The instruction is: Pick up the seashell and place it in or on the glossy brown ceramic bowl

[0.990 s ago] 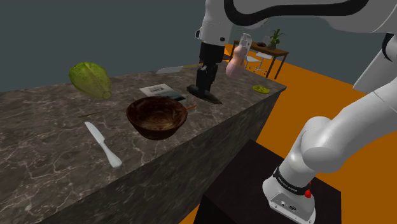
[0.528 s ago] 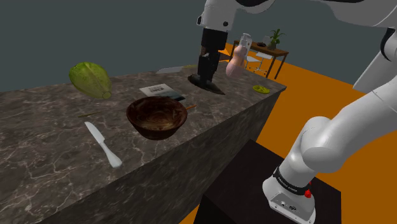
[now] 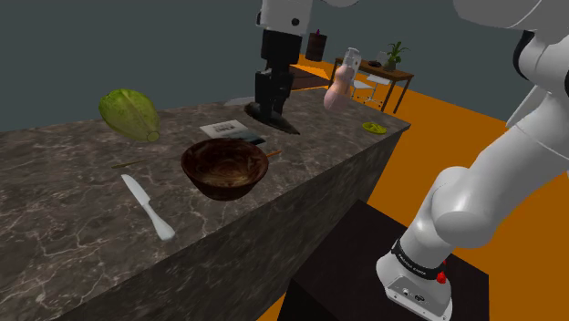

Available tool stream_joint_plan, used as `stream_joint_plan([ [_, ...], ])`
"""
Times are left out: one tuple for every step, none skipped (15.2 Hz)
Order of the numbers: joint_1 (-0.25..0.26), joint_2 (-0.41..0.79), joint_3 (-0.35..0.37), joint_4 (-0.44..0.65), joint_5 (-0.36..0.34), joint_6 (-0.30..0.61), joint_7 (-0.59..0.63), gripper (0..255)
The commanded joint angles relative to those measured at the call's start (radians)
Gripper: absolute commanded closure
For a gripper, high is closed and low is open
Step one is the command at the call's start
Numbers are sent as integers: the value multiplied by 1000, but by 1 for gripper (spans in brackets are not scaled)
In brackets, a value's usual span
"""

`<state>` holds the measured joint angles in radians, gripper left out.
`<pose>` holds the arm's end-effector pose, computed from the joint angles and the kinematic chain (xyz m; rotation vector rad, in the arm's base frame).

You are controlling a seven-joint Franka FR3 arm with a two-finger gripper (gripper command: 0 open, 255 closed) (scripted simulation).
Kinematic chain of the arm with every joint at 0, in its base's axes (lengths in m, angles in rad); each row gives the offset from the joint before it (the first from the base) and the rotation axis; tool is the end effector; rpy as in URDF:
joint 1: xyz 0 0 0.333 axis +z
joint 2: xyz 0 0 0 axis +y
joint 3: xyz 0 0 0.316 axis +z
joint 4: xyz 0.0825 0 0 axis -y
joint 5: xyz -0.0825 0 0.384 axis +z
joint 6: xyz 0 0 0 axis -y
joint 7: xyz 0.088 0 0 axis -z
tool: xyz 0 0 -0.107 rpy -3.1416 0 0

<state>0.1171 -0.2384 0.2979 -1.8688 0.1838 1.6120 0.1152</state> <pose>0.4283 0.2259 0.6053 -3.0075 -0.4249 0.0860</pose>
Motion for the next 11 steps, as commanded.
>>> stream_joint_plan([
  [13, 63, 33, 57, -10, 12, 49, 255],
  [20, 96, 48, 90, -19, 14, 73, 255],
  [27, 130, 62, 124, -28, 15, 97, 255],
  [36, 165, 76, 160, -39, 14, 122, 255],
  [45, 201, 90, 199, -52, 13, 147, 255],
  [56, 238, 102, 238, -65, 11, 171, 255],
  [56, 235, 101, 221, -64, 25, 169, 255],
  [56, 233, 101, 205, -63, 38, 167, 255],
  [56, 231, 101, 189, -62, 52, 165, 255],
  [56, 229, 101, 174, -61, 66, 163, 255],
  [56, 227, 101, 158, -60, 80, 161, 255],
])
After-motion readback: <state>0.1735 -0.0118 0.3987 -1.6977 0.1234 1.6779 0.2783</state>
